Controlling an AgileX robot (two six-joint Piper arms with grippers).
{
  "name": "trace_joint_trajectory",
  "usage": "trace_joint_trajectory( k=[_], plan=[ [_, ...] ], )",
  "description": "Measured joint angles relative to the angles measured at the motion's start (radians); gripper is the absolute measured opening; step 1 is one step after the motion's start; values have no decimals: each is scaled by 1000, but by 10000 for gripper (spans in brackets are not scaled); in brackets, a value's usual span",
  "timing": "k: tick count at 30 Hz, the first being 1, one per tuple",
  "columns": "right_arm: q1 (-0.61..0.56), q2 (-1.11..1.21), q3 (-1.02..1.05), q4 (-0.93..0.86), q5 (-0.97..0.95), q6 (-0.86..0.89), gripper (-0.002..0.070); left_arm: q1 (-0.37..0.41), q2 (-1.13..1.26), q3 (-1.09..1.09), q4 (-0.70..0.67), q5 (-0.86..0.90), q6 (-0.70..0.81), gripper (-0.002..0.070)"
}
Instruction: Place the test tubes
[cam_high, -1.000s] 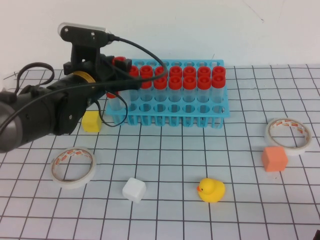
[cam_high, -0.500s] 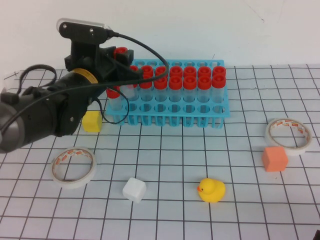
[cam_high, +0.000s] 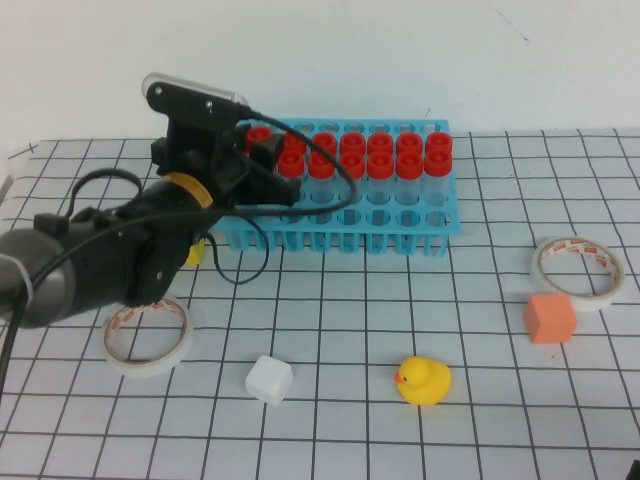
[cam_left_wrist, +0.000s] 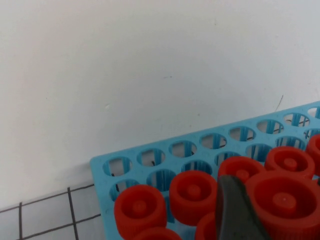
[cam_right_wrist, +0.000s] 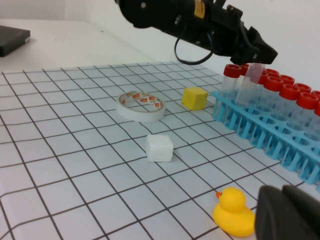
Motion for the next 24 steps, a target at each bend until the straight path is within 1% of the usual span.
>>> trace_joint_trajectory(
  k=[5, 8, 14, 18, 24],
  plan=[
    [0, 0, 0, 1, 0, 0, -1, 0, 2, 61, 0, -130, 15, 272],
    [0, 0, 0, 1, 0, 0, -1, 0, 3, 75, -2, -164, 26, 272],
    [0, 0, 0, 1, 0, 0, -1, 0, 6, 77, -47, -202, 111, 270],
    [0, 0, 0, 1, 0, 0, -1, 0, 6, 77, -70, -202, 127, 270],
    [0, 0, 0, 1, 0, 0, -1, 0, 6, 77, -67, -184, 127, 270]
  ],
)
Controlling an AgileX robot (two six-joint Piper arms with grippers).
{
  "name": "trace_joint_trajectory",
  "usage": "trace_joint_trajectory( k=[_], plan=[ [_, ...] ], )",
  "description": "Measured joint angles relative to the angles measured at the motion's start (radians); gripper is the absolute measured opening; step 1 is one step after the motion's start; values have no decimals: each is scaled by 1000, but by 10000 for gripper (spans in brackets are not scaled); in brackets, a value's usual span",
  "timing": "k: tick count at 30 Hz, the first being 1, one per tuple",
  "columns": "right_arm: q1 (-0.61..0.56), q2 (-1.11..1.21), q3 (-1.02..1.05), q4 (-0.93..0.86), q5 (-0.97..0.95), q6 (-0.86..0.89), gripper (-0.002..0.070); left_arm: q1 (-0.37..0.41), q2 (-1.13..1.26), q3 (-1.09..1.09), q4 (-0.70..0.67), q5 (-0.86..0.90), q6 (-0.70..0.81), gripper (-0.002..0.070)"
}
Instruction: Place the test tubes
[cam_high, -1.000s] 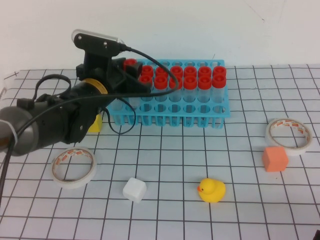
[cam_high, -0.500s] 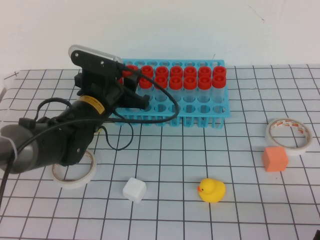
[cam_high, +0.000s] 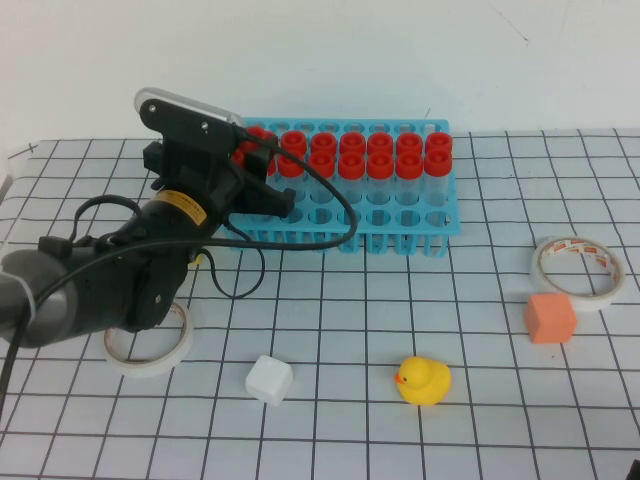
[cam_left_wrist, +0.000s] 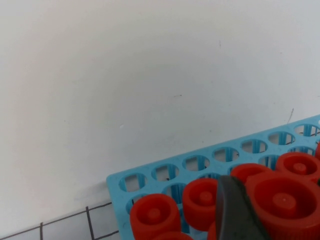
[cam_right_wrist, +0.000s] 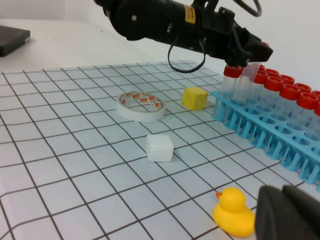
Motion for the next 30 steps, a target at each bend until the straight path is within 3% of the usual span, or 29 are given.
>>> trace_joint_trajectory(
  k=[23, 30],
  plan=[
    [0, 0, 0, 0, 0, -1, -1, 0, 53, 0, 18, -6, -22, 272],
    [0, 0, 0, 0, 0, -1, -1, 0, 23, 1, 18, -2, -22, 482]
  ],
)
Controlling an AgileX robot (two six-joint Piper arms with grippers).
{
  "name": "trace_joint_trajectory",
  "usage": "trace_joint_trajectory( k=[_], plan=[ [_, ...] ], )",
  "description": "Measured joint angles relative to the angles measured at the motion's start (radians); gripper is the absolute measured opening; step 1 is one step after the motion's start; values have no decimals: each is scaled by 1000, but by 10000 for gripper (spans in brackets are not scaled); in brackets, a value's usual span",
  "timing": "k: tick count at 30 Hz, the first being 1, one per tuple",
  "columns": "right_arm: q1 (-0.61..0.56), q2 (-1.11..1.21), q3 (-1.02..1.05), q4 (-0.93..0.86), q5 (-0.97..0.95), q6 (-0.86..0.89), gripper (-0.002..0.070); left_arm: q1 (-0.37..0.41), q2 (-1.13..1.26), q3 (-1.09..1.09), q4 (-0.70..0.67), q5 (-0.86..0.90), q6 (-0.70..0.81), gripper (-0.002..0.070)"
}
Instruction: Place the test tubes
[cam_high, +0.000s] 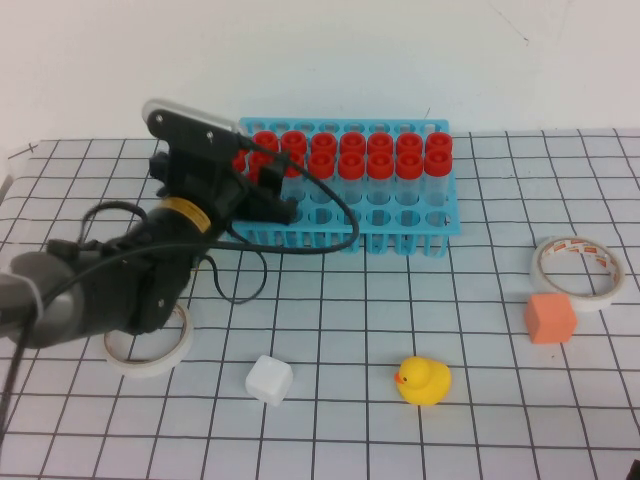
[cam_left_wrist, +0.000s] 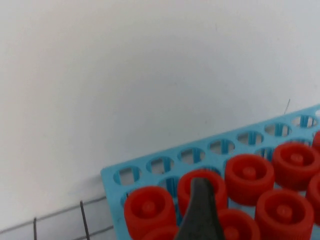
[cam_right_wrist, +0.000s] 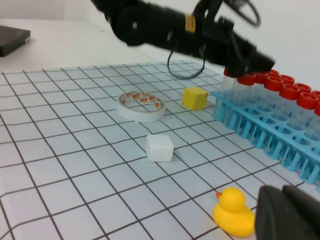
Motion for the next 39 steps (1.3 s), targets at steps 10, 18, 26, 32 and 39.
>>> trace_joint_trajectory(
  k=[10, 18, 26, 32, 39],
  plan=[
    [0, 0, 0, 0, 0, 0, -1, 0, -357, 4, -2, 176, 204, 131],
    [0, 0, 0, 0, 0, 0, -1, 0, -700, 5, -2, 451, 332, 6],
    [0, 0, 0, 0, 0, 0, -1, 0, -1003, 96, -3, 596, 352, 1],
    [0, 0, 0, 0, 0, 0, -1, 0, -1258, 304, -3, 595, 360, 0],
    [0, 0, 0, 0, 0, 0, -1, 0, -1493, 609, -8, 609, 331, 0]
  ],
)
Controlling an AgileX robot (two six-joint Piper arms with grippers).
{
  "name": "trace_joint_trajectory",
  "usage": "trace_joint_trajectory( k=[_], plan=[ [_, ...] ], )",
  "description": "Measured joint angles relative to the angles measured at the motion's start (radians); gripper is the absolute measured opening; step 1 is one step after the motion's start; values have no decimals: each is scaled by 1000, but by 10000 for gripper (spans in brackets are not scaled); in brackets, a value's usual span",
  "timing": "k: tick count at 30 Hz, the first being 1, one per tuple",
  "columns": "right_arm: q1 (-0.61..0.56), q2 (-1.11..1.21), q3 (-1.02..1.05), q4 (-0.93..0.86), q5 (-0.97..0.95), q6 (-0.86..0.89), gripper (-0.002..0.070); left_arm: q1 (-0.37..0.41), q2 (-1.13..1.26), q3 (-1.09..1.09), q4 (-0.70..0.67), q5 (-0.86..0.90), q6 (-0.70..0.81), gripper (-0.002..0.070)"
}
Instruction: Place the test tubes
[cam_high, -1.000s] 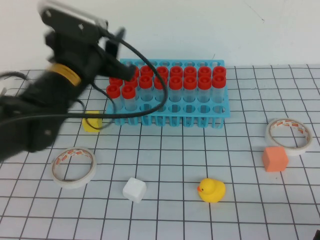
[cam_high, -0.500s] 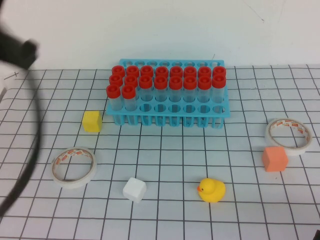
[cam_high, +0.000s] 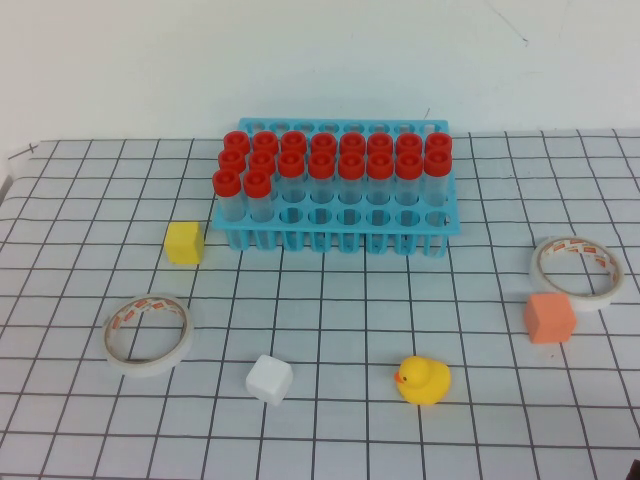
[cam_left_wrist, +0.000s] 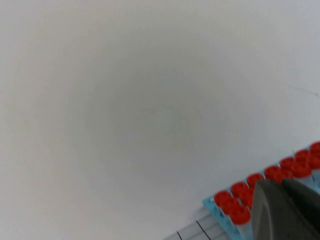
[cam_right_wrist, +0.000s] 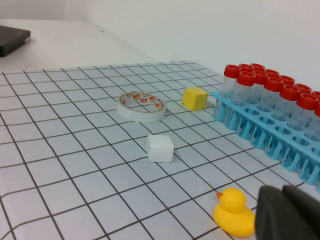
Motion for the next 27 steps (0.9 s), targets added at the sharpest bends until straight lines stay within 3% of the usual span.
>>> trace_joint_trajectory(
  k=[11, 19, 27],
  plan=[
    [0, 0, 0, 0, 0, 0, -1, 0, -142, 264, -1, 15, -15, -1],
    [0, 0, 0, 0, 0, 0, -1, 0, -142, 293, -152, 19, -33, -1],
    [0, 0, 0, 0, 0, 0, -1, 104, -142, 294, -286, -44, 146, -1]
  ],
)
